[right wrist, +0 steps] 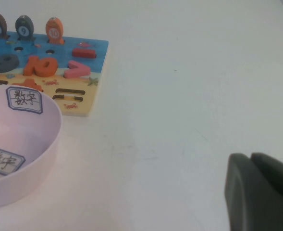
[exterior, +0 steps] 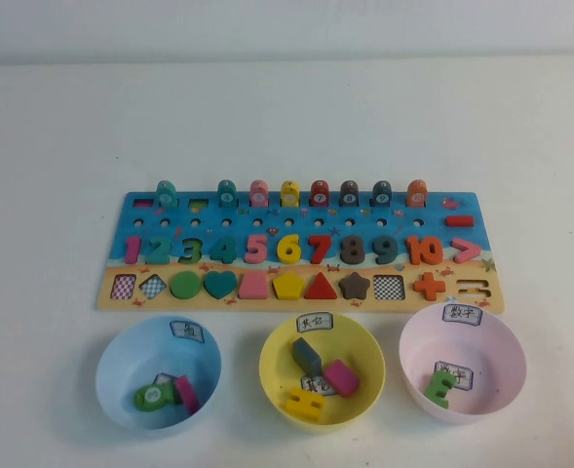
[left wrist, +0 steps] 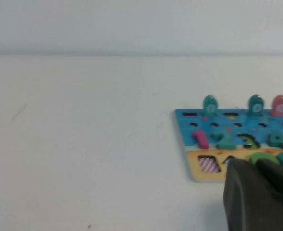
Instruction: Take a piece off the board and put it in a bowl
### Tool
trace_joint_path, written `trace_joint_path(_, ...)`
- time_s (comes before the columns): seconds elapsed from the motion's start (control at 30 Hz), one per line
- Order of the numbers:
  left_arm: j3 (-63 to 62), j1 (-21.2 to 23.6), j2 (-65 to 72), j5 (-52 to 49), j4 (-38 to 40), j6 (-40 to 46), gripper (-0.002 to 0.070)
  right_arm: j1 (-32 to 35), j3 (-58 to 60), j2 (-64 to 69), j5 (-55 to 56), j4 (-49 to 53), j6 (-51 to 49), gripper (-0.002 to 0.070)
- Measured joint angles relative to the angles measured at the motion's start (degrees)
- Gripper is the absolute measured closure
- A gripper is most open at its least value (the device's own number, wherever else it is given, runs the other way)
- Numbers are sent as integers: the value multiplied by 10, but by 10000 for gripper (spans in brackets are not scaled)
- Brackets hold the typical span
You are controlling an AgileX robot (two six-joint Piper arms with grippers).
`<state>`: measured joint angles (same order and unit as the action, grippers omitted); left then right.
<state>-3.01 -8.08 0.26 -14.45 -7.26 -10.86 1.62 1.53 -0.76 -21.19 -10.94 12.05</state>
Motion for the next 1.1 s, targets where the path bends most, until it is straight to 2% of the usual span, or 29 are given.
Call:
trace_joint_path(0.17,39,54,-8,4,11,17,678,0,0,0,0,-2,0,694)
trace_joint_path(0.53,45,59,-8,-67,30,114,678,0,0,0,0,-2,0,694)
trace_joint_path(0.63,45,47,-8,-68,32,120,678,0,0,0,0,-2,0,694)
trace_joint_path(0.83,45,-5,-8,-68,33,125,678,0,0,0,0,-2,0,694)
trace_joint_path(1.1,45,-10,-8,-68,33,126,678,0,0,0,0,-2,0,694)
